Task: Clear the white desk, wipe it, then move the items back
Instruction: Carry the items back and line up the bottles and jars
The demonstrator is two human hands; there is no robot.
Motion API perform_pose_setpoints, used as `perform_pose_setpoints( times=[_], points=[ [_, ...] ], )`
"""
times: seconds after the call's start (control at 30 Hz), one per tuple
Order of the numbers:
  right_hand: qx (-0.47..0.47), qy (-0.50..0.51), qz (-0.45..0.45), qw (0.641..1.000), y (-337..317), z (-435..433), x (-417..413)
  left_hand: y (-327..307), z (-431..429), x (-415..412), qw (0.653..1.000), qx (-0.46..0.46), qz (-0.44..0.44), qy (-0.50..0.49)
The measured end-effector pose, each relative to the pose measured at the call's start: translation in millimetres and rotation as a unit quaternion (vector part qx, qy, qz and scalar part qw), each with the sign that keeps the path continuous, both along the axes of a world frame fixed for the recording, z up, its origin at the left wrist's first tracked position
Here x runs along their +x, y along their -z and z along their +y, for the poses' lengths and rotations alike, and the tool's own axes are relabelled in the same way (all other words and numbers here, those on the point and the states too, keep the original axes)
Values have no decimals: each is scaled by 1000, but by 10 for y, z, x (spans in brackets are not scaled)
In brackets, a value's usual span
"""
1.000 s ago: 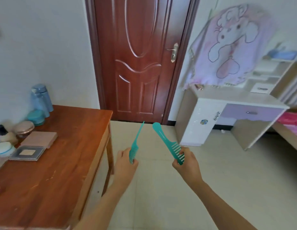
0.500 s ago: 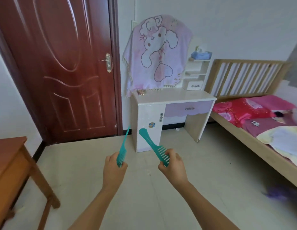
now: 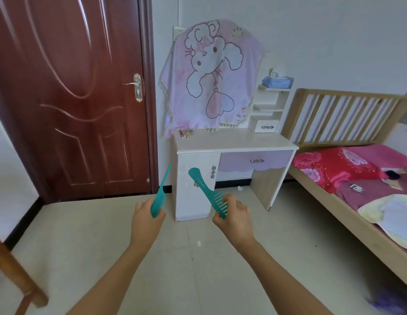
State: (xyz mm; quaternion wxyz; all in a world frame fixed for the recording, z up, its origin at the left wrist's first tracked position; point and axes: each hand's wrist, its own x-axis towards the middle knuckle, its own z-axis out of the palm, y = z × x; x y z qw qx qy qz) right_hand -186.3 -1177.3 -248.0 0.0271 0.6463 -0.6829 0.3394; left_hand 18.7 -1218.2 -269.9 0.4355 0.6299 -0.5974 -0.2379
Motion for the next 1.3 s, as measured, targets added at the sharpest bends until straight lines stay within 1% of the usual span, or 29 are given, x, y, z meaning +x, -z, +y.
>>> perform_pose_setpoints(
  times=[0.13, 0.27, 0.33, 0.4, 0.53, 0.6, 0.87, 1.0, 1.13, 1.23, 1.3],
  points=[
    [7, -9, 3, 1000, -56, -653, -295, 99, -638, -273, 1000, 9, 13, -17],
    [13, -9, 12, 1000, -46, -1237, -701, 128, -1297, -716, 999, 10, 31, 1],
    [17, 14, -4, 1000, -34, -1499, -927, 141, -1577, -969, 999, 12, 42, 16],
    [42, 31, -22, 998, 20, -1693, -1120, 185, -1769, -1210, 998, 28, 47, 19],
    [89, 21, -48, 995, 210, -2091, -1393, 342, -2119, -1564, 997, 50, 45, 26],
    [83, 18, -67, 994, 252, -2376, -1533, 389, -2374, -1713, 997, 57, 42, 23],
    [68, -41, -119, 990, 268, -3738, -2269, 398, -3656, -2393, 997, 51, 34, -49],
    [105, -65, -155, 980, 362, -4293, -2525, 469, -4116, -2679, 994, 64, 26, -87],
    [155, -86, -141, 974, 502, -4747, -2605, 668, -4386, -2807, 988, 109, 8, -112],
    [158, -110, -151, 970, 621, -5083, -2593, 752, -4677, -2815, 986, 119, -10, -117],
    [161, -118, -142, 969, 689, -5321, -2560, 781, -4931, -2798, 985, 123, -19, -121]
  ],
)
